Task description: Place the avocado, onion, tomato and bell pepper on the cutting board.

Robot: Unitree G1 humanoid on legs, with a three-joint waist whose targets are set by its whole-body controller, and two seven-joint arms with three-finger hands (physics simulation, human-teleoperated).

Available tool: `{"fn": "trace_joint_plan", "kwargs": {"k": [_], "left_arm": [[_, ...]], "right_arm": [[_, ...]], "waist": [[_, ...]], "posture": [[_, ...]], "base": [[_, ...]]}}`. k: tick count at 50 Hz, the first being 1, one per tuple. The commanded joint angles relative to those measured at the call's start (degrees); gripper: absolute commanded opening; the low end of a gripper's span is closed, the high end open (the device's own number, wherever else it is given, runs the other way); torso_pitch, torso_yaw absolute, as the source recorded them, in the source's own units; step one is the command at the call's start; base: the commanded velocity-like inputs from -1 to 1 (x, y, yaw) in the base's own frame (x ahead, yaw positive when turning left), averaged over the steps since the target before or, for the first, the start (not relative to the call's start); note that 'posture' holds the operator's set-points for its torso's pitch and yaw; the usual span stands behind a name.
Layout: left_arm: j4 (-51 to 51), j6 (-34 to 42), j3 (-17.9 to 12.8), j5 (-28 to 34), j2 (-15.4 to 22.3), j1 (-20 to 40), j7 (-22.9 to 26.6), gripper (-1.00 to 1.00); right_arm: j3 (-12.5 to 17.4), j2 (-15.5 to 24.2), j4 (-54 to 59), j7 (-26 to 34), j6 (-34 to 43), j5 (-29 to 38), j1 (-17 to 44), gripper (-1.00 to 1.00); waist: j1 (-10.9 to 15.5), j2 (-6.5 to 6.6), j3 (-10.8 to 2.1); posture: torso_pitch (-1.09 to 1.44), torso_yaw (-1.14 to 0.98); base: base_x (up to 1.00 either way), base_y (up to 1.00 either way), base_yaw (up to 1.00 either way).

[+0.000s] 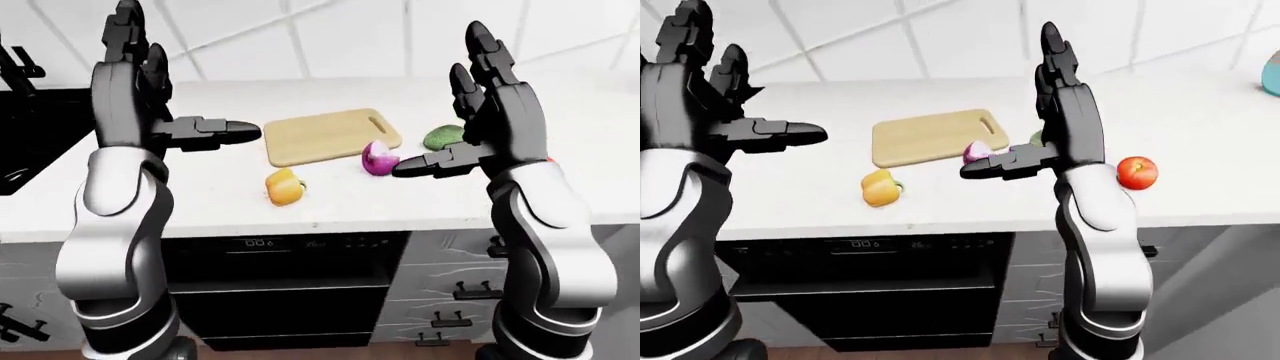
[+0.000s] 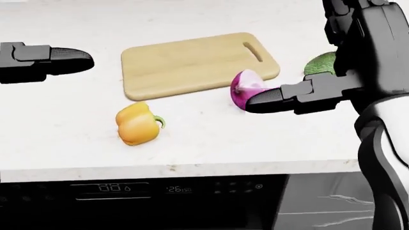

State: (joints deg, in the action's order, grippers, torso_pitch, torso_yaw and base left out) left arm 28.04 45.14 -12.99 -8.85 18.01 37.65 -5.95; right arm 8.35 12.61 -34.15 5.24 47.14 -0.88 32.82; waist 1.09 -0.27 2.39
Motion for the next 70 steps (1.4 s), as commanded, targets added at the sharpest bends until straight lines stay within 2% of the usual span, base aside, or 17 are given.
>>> {"fn": "trace_joint_plan", "kwargs": {"k": [1,3,4,12,14,15,20,25,26,32,38,41,48,55,59,62,70], "left_arm": [[0.6,-1.1,0.2,-0.2,0.2,0.9,0.3,1.0],[0.7,-1.0,0.0,-0.2,0.3,0.9,0.3,1.0],[0.7,-1.0,0.0,-0.3,0.4,0.9,0.3,1.0],[0.2,-1.4,0.2,0.0,0.5,0.8,0.3,1.0],[0.2,-1.3,0.1,0.0,0.5,0.9,0.3,1.0],[0.3,-1.1,0.0,0.0,0.5,1.0,0.3,1.0],[0.5,-1.0,0.0,0.2,0.7,1.0,0.4,1.0],[1.0,-0.4,-0.6,0.0,1.0,1.0,0.3,1.0],[1.1,-0.5,-0.4,0.1,1.0,0.7,0.5,1.0],[0.8,-0.6,-0.3,0.2,0.8,0.7,0.4,1.0],[0.7,-0.6,-0.4,0.3,1.0,0.8,0.5,1.0],[0.9,-0.4,-0.4,0.2,1.1,0.8,0.6,1.0],[1.4,0.6,-1.1,-0.4,1.7,1.6,0.2,1.0],[1.7,0.9,-1.3,-0.9,2.1,1.6,-0.1,1.0],[1.9,0.9,-1.3,-1.0,2.2,1.5,0.0,1.0],[2.0,0.8,-1.2,-0.9,2.2,1.0,0.1,1.0],[2.4,0.9,-1.5,-0.9,2.4,0.7,0.4,1.0]], "right_arm": [[0.7,0.5,-0.9,-0.5,-1.2,0.1,1.1,1.0],[0.9,0.4,-0.8,-0.8,-1.5,-0.2,1.1,1.0],[0.9,0.3,-0.8,-1.0,-1.6,-0.3,1.1,1.0],[0.6,0.7,-0.9,-1.0,-1.2,-0.4,1.1,1.0],[0.4,0.5,-0.5,-1.2,-1.6,-0.4,1.0,1.0],[0.4,0.4,-0.5,-1.1,-1.7,-0.5,1.1,1.0],[0.3,0.4,-0.3,-1.2,-1.9,-0.2,1.0,1.0],[0.2,0.5,-1.2,-0.8,-1.8,0.4,1.4,1.0],[0.2,0.5,-1.5,-0.7,-1.7,0.4,1.4,1.0],[0.8,0.5,-1.8,-0.7,-1.0,0.0,0.7,1.0],[0.5,0.4,-1.5,-1.0,-1.4,0.4,0.8,1.0],[0.5,0.3,-1.8,-1.2,-1.4,0.3,0.8,1.0],[0.9,0.1,-2.2,-1.6,-0.5,-0.3,1.0,1.0],[0.9,0.5,-2.7,-2.0,0.0,-0.8,1.1,1.0],[0.8,0.6,-3.0,-2.1,0.1,-0.9,0.8,1.0],[0.7,0.7,-3.3,-2.1,0.0,-0.7,0.6,1.0],[0.3,0.5,-2.8,-1.8,-1.0,0.2,0.4,1.0]], "waist": [[-0.1,-0.49,-0.29],[-0.3,-4.21,-1.52],[-0.9,-1.99,-0.68],[-1.5,-0.21,0.13],[-1.8,2.74,-1.71],[-1.6,1.95,-0.55],[-1.0,1.56,-0.97],[-0.2,-2.53,-0.61],[-0.4,-0.81,-0.39],[-1.0,0.74,-2.41],[-1.3,2.41,0.37],[-1.8,1.47,-1.92],[-1.6,0.63,-1.69],[-0.5,2.09,-1.43],[-0.3,-1.75,-0.98],[-0.7,-2.37,-0.85],[-1.5,0.4,0.34]], "posture": [[0.0,0.0],[0.0,0.0],[0.0,0.0],[0.0,0.0],[0.0,0.0],[0.0,0.0],[0.0,0.0],[0.0,0.0],[0.0,0.0],[0.0,0.0],[0.0,0.0],[0.0,0.0],[0.0,0.0],[0.0,0.0],[0.0,0.0],[0.0,0.0],[0.0,0.0]], "base": [[0.26,-0.06,0.0],[0.22,-0.09,0.0],[0.12,-0.12,0.0],[0.0,-0.03,0.0],[0.07,0.0,0.0],[0.13,0.0,0.0],[0.13,0.0,0.0],[0.06,0.0,0.0],[0.0,0.0,0.0],[0.03,0.0,0.0],[0.16,0.0,0.0],[0.0,0.0,0.0],[0.0,0.0,0.0],[0.06,0.0,0.0],[0.06,0.0,0.0],[0.06,0.0,0.0],[0.0,0.0,0.0]]}}
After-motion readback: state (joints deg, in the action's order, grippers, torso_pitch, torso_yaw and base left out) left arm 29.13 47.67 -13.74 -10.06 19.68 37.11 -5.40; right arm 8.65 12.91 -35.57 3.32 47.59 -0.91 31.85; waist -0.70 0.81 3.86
